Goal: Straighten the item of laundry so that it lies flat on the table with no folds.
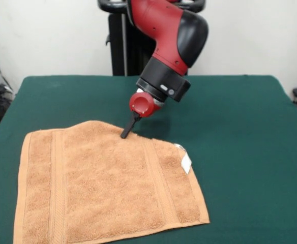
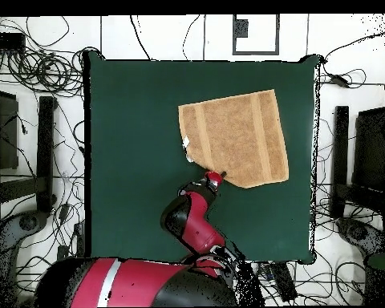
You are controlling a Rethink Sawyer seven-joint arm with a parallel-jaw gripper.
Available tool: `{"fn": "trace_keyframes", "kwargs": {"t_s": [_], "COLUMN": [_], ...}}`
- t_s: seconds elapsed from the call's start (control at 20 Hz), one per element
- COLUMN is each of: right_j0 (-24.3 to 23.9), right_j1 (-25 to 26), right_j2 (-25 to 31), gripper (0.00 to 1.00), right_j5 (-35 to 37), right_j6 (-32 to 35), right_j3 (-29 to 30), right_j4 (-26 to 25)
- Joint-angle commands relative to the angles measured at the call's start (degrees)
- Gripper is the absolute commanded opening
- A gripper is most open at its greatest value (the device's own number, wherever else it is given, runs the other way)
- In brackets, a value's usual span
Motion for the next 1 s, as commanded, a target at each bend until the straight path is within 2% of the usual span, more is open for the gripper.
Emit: {"fn": "trace_keyframes", "kwargs": {"t_s": [0.05,0.55,1.0], "right_j0": [-1.99,-3.13,-5.35], "right_j1": [10.29,10.1,7.61], "right_j2": [8.62,9.29,10.02], "gripper": [0.0,0.0,0.0], "right_j5": [3.68,4.14,10.18], "right_j6": [3.49,4.31,2.25], "right_j3": [-16.64,-16.45,-14.98], "right_j4": [5.11,2.85,-0.41]}}
